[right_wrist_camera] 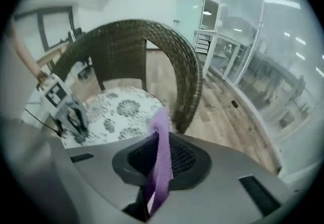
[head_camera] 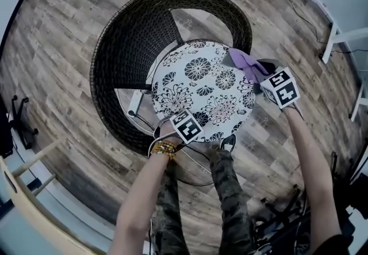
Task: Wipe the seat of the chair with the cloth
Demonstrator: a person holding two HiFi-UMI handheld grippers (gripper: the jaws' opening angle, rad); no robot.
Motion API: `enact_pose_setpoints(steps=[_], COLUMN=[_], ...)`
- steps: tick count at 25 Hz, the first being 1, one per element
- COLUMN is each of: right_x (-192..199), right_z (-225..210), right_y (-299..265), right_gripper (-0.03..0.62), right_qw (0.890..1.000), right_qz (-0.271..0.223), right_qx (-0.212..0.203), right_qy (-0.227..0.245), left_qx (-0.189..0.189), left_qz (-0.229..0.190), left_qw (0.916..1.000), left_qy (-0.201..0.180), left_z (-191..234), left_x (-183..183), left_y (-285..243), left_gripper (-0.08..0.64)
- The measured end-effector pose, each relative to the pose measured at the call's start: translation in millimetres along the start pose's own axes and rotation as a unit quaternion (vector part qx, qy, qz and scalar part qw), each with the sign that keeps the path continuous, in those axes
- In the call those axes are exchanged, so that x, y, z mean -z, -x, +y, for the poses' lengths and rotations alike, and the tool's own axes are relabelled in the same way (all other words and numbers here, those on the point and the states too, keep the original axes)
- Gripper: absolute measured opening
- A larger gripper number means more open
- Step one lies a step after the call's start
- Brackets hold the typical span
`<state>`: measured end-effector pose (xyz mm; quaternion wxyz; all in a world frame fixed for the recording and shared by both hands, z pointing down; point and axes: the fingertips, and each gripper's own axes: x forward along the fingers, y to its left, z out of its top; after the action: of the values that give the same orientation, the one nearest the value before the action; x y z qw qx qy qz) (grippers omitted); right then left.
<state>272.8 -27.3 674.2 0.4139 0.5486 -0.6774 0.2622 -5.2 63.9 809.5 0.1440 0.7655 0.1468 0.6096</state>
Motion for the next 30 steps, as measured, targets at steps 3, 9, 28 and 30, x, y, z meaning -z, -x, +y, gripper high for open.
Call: enact_pose_setpoints(steps=[3,9,28,30], right_x=[-15,27,107,111], right_z=[94,261,174,158], right_y=[35,34,-32,-30], right_gripper=[0.043,0.043,0.043,0.042], right_qw=[0.981,0.874,0.968,0.971], right_qz=[-0.066,-0.038,0.108,0.108], right_qx=[-0.157,-0.395,-0.198,-0.181], right_qy=[-0.087,-0.281,-0.108,-0.112], left_qx=[0.0,0.002,0.006,0.006], left_qz=[0.001,0.001,-0.009,-0.01], left_qw=[1.0,1.0,0.9999,0.9999], left_qy=[0.002,0.001,0.002,0.001], left_z=[2,0,1,1], left_x=[2,1,-3,-4], left_y=[-1,0,0,0], left_gripper=[0.094,0.094,0.091,0.091])
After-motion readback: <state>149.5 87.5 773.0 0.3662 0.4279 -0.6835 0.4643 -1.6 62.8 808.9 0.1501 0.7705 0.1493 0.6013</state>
